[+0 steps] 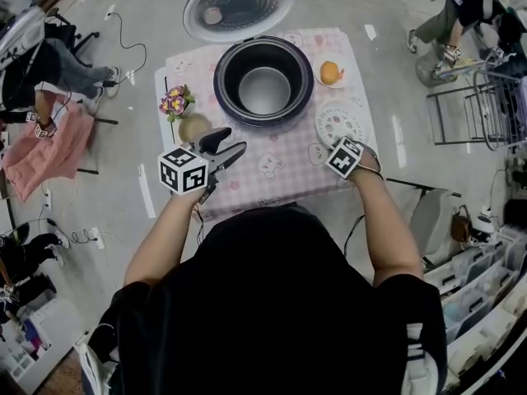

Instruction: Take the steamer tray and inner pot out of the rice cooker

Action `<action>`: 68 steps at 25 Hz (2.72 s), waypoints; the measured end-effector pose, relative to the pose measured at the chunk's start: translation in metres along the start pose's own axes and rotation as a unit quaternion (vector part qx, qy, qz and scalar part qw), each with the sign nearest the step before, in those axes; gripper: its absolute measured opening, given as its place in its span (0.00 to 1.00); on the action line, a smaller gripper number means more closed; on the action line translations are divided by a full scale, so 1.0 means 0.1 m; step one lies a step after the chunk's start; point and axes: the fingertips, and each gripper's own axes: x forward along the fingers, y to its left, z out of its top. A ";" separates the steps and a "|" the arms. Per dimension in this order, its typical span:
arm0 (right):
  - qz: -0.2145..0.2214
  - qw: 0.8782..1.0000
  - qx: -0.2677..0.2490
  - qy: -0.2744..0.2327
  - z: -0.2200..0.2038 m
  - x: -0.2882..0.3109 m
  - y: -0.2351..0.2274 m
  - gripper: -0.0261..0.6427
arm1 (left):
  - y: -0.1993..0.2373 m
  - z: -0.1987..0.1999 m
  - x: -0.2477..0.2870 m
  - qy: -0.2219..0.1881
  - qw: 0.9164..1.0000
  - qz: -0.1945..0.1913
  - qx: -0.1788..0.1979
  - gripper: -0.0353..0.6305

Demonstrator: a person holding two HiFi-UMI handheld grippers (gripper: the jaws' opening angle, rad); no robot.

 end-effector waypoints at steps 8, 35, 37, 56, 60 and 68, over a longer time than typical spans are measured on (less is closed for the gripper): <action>0.003 1.000 -0.008 0.010 -0.04 0.18 0.07 0.09 | 0.08 -0.09 0.00 0.008 1.000 0.004 -0.011 0.45; -0.006 0.999 -0.031 0.014 -0.20 0.67 0.18 0.13 | 0.11 -0.23 0.10 0.012 0.999 0.013 -0.026 0.45; -0.007 1.000 -0.024 0.011 -0.19 0.65 0.18 0.13 | 0.10 -0.22 0.09 0.011 1.000 0.014 -0.026 0.45; -0.023 0.984 0.073 -0.158 0.49 -0.35 -0.06 0.30 | 0.05 0.01 -0.13 -0.024 1.000 0.018 -0.008 0.45; -0.045 0.971 0.088 -0.219 0.79 -0.70 -0.26 0.30 | 0.11 0.14 -0.18 -0.035 0.999 0.020 0.002 0.45; -0.067 0.936 0.120 -0.323 1.30 -1.44 -0.50 0.34 | 0.21 0.47 -0.27 -0.058 0.998 0.035 0.017 0.45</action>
